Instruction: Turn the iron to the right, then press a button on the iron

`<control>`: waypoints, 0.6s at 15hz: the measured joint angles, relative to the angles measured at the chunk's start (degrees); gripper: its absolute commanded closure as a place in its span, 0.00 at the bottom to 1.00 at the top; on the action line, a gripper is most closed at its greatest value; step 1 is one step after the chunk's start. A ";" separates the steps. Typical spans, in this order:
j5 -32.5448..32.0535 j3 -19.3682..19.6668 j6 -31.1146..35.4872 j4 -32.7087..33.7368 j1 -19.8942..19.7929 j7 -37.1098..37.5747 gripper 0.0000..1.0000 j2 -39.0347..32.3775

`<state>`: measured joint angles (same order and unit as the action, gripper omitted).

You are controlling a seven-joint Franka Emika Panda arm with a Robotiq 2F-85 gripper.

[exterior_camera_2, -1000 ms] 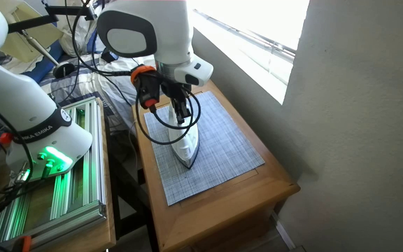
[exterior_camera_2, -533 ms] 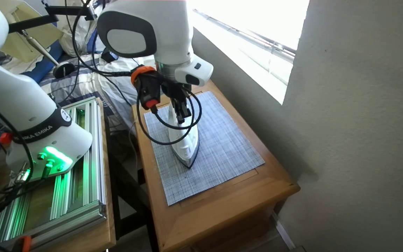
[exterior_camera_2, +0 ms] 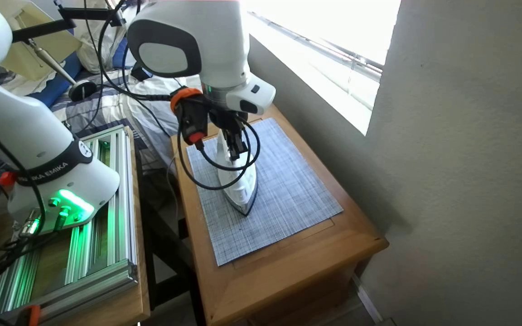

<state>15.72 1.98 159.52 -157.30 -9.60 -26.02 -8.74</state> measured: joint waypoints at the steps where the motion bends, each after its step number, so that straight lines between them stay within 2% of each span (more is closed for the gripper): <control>1: 0.03 -0.16 0.50 -0.01 -0.10 0.00 1.00 -0.25; 9: 0.10 -1.54 2.04 -0.14 -1.32 -0.02 1.00 -0.38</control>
<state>15.82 0.44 161.56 -157.44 -10.92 -26.04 -9.12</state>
